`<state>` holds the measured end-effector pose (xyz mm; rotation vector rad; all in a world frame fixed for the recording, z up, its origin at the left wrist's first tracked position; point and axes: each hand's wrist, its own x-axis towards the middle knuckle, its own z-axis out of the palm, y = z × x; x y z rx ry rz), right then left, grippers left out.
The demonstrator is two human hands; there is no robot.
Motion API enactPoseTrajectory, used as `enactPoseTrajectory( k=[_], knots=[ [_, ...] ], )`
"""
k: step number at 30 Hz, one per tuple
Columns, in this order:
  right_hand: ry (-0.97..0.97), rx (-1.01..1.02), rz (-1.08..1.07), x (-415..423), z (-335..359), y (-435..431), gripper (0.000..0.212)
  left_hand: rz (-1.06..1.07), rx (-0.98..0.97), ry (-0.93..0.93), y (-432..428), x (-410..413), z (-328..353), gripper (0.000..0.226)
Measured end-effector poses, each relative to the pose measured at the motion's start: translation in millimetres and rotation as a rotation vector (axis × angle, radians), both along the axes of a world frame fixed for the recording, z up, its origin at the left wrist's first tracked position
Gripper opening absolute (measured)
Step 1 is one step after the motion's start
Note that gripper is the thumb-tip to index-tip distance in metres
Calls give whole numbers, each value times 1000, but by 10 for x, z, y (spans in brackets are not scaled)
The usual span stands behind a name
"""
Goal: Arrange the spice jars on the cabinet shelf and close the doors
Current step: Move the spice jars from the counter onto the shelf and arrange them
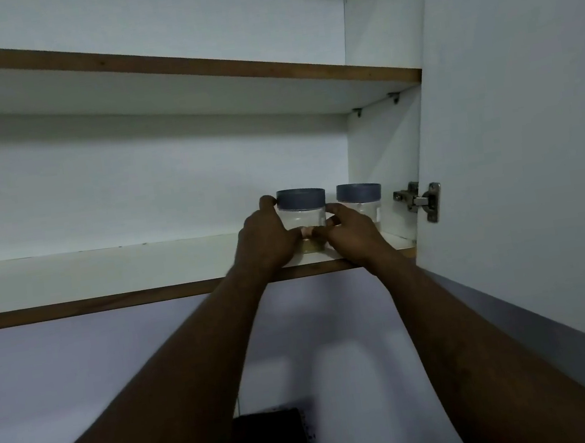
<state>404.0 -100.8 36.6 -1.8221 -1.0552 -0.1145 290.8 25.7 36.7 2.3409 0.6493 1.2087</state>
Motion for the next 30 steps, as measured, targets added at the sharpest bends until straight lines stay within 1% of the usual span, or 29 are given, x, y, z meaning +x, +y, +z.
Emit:
enactPoseTrajectory(
  k=[2, 3, 4, 5, 7, 9, 12, 15, 18, 21, 24, 25, 27, 30],
  knots=[
    [-4, -12, -69, 80, -12, 29, 79, 23, -3, 27, 8, 113, -10, 75],
    [6, 1, -110, 101, -16, 42, 78, 35, -6, 41, 5, 161, -8, 73],
    [19, 25, -151, 128, -22, 65, 72, 45, -10, 62, 12, 222, -8, 71],
    [14, 41, -195, 152, -35, 91, 61, 57, -11, 100, 22, 283, -12, 68],
    [-53, 39, -269, 171, -68, 130, 40, 88, 3, 220, 33, 372, -22, 60],
    [-105, 21, -317, 164, -100, 156, 37, 115, 29, 322, 31, 429, -28, 58],
    [-138, 14, -369, 128, -119, 151, 36, 158, 51, 354, -11, 428, -43, 64],
    [-138, 74, -376, 71, -140, 111, 26, 198, 52, 268, -92, 346, -50, 68],
    [-141, 177, -344, -86, -176, 23, 21, 167, 70, 73, -209, 187, -38, 62],
    [-90, 318, -265, -329, -228, -59, 18, 114, 131, -15, -354, -30, -87, 45],
    [-24, 433, -153, -665, -379, -169, 9, -14, 170, -175, -493, -331, -251, 16],
    [-17, 450, -108, -792, -463, -211, 7, -71, 189, -224, -539, -455, -334, 11],
    [-20, 449, -37, -1048, -691, -307, 7, -166, 210, -279, -626, -724, -559, 12],
    [-33, 408, 43, -1394, -1101, -459, 8, -223, 172, -281, -736, -1175, -1006, 10]
  ],
)
